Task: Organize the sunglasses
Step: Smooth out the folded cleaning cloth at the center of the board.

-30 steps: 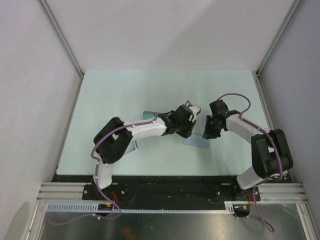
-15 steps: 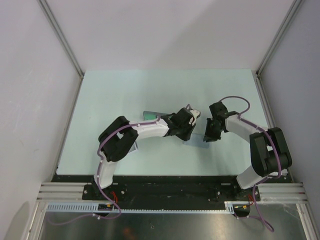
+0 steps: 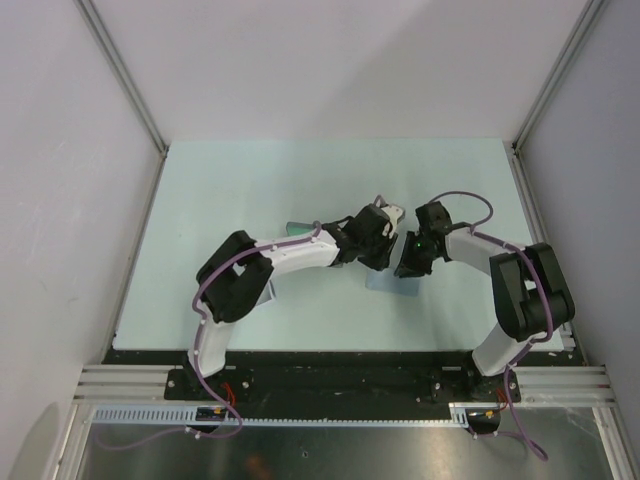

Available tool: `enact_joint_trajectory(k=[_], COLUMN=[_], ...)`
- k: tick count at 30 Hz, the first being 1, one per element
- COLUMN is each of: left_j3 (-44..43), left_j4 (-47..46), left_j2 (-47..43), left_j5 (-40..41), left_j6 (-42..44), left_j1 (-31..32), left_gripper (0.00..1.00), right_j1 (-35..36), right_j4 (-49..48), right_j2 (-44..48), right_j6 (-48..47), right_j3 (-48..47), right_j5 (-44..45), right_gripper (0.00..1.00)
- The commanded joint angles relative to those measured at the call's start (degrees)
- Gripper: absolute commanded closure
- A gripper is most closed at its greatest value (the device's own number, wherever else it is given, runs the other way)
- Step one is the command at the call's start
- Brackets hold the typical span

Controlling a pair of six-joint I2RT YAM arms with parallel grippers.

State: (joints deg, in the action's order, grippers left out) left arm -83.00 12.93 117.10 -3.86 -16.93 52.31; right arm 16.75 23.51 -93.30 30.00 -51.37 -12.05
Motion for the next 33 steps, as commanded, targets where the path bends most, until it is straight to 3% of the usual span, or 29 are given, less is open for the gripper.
enact_joint_trajectory(k=[1, 13, 33], left_j3=[-2.69, -0.93, 1.44], left_j4=[-0.80, -0.89, -0.71], left_j2=[2.16, 3.31, 1.91], left_j5=[-1.94, -1.33, 2.28], left_j6=[-1.70, -1.88, -2.58], left_j1=[-0.72, -0.81, -1.51], left_gripper=[0.67, 0.73, 0.73], right_j1=[-0.49, -2.69, -4.62], right_j4=[-3.11, -2.07, 6.81], right_j2=[-3.38, -2.42, -0.31], right_j6=[1.20, 1.29, -2.49], right_j3=[-1.54, -1.71, -1.71], right_j5=[-2.88, -2.71, 9.33], right_gripper=[0.77, 0.79, 0.81])
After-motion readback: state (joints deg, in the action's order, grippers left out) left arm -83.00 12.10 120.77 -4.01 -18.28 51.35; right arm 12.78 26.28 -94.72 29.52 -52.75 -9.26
